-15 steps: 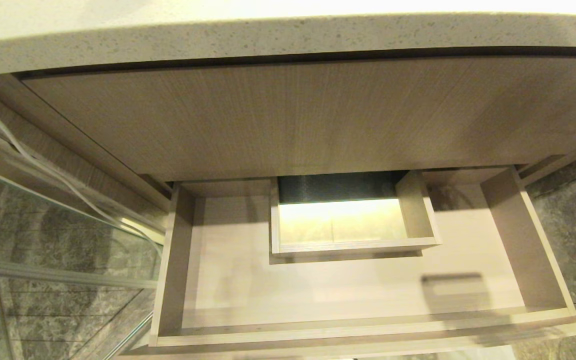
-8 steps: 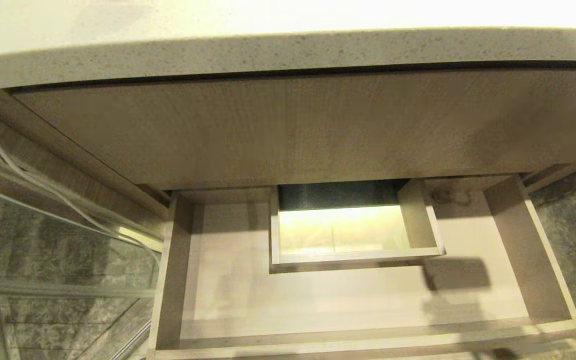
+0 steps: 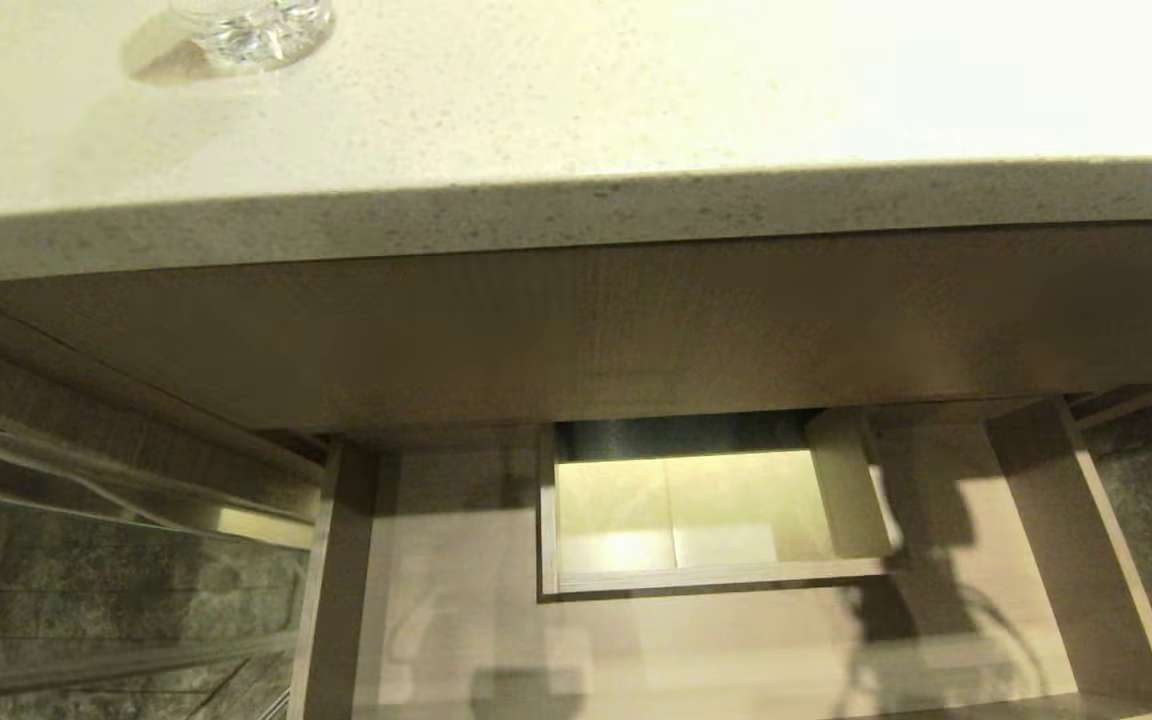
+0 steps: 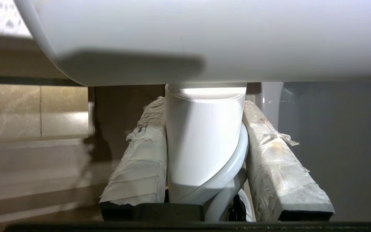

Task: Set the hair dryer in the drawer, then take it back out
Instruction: Place it on the countertop

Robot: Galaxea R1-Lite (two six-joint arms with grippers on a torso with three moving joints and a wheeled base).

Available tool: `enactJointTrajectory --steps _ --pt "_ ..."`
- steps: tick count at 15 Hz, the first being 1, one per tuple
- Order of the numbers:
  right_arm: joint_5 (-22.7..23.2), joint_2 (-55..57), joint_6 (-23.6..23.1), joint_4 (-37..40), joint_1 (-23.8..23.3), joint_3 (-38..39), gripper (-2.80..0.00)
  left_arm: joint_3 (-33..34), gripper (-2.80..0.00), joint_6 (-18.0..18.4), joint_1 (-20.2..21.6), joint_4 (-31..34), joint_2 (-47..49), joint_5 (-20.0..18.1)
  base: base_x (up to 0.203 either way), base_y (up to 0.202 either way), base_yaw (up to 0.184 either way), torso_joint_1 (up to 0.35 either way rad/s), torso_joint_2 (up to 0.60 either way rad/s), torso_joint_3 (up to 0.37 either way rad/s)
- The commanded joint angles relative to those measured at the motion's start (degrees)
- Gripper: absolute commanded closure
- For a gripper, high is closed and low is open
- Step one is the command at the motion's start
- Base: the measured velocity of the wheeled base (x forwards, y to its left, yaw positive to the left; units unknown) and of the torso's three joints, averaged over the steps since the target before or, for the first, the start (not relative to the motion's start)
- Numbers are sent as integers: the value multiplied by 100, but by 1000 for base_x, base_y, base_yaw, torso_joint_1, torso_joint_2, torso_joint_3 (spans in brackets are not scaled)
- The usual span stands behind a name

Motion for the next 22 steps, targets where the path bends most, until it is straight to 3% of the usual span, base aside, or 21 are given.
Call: enactJointTrajectory --steps 1,5,7,12,22 --pt "-12 122 -16 -40 1 -42 0 2 0 0 -1 -6 2 0 0 0 0 246 -59 165" --pt "-218 610 -46 -874 -10 -103 0 2 0 0 -1 -6 7 0 0 0 0 70 -21 54" --pt "-562 950 -413 -1221 -8 -112 0 3 0 0 -1 -5 0 0 0 0 0 0 0 0" --pt "-605 1452 -683 -1645 -7 -113 0 2 0 0 -1 -6 1 0 0 0 0 0 0 0" --pt "-545 1681 -825 -1700 40 -105 0 2 0 0 -1 -6 7 0 0 0 0 0 0 0"
